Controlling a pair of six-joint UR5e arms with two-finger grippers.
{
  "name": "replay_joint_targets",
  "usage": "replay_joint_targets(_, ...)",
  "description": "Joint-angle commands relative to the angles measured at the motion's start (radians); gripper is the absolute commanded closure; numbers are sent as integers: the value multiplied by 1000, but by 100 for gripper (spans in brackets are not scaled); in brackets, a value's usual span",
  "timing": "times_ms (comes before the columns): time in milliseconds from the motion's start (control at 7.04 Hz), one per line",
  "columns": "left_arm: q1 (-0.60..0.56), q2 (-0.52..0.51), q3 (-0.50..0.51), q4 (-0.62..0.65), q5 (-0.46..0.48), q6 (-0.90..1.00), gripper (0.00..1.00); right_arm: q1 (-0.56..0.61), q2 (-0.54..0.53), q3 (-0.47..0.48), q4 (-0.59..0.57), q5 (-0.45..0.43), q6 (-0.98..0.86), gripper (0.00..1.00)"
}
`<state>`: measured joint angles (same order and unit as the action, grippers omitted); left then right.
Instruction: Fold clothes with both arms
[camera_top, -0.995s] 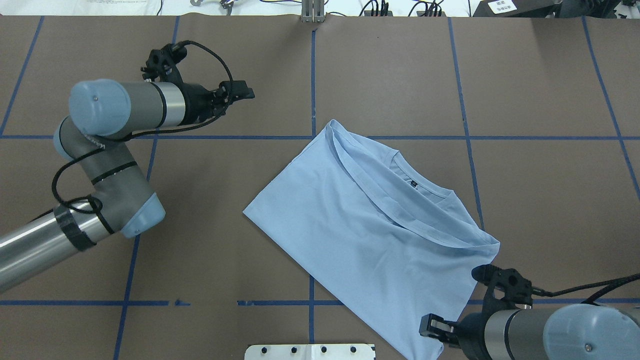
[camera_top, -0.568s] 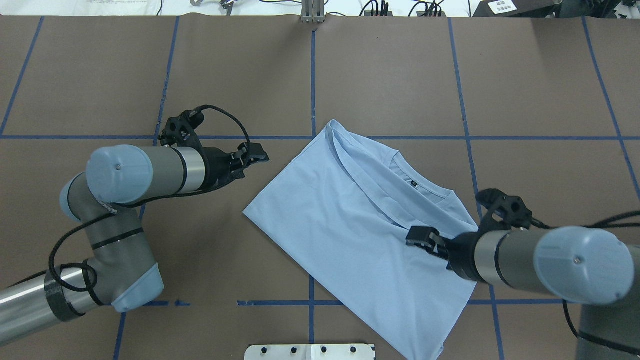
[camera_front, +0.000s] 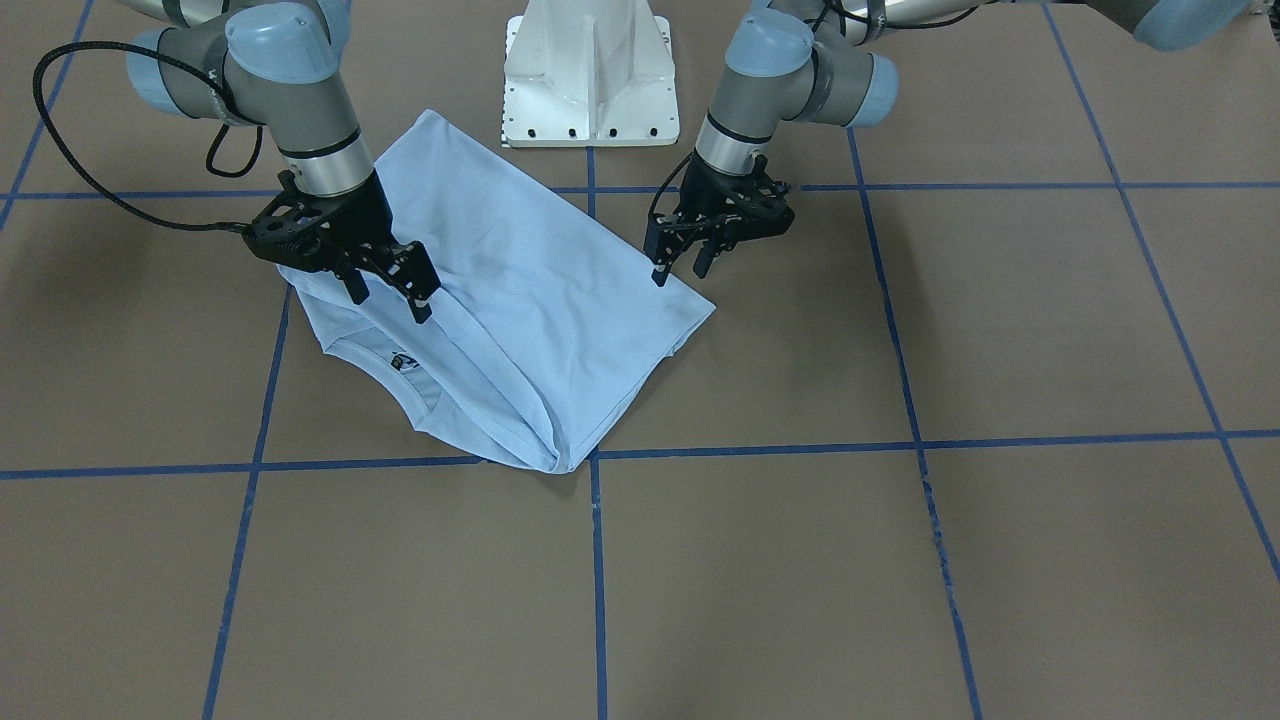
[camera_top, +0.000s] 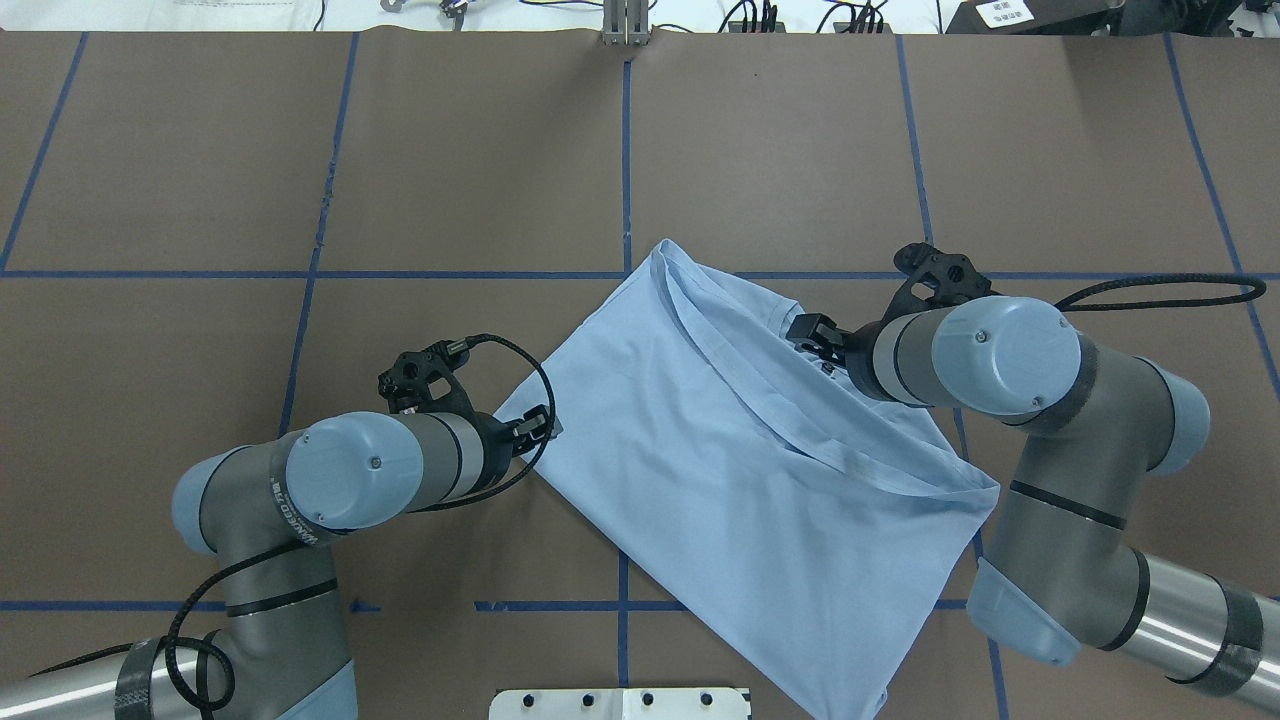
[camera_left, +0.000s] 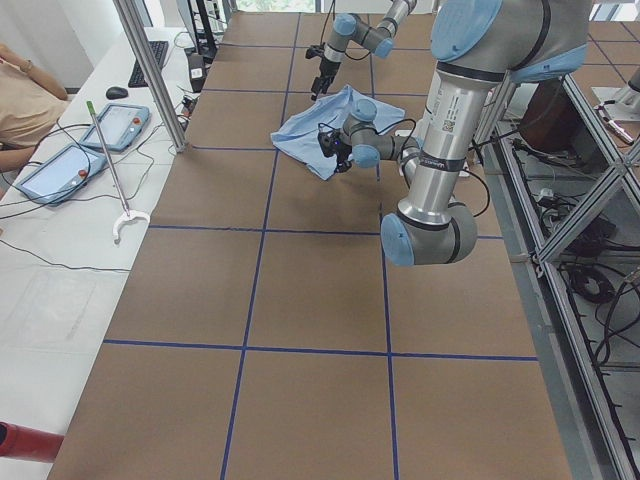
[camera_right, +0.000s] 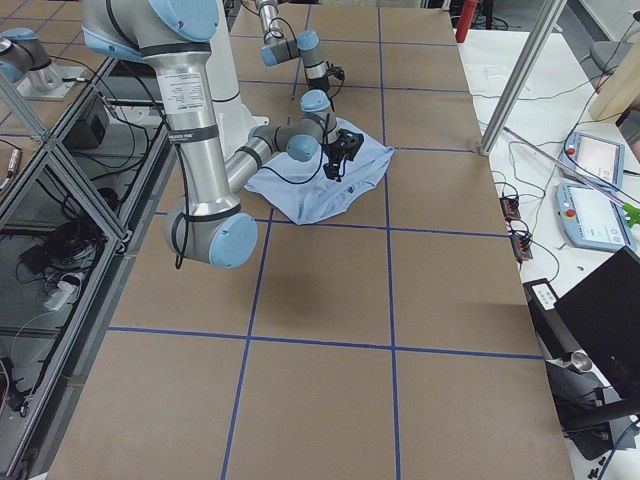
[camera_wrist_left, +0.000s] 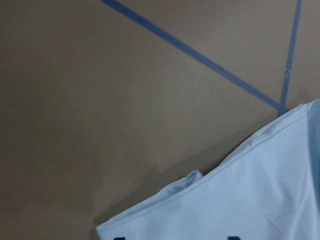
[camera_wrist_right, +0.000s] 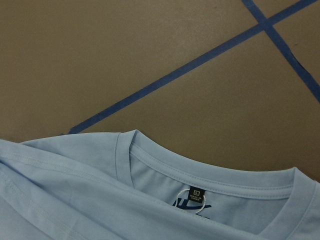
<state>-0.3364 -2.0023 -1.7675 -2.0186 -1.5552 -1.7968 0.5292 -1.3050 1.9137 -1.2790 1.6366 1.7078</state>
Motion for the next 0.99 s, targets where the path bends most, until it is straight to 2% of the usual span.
replay_joint_targets(0,7,-13,40,3,3,-1,34,8,-5,-8,0,-1,-5,0)
replay_joint_targets(142,7,-13,46,3,4,-1,39,8,-3,-7,0,0,-5,0)
replay_joint_targets(284,7,-13,48,3,4,-1,51,8,-5,-9,0,2,-5,0)
replay_joint_targets(426,4,-13,45,3,6,-1,100,8,-7,-9,0,2,-5,0)
replay_joint_targets(853,-21,-16,28,3,7,11,100,8,-8,-12,-6,0,-4,0)
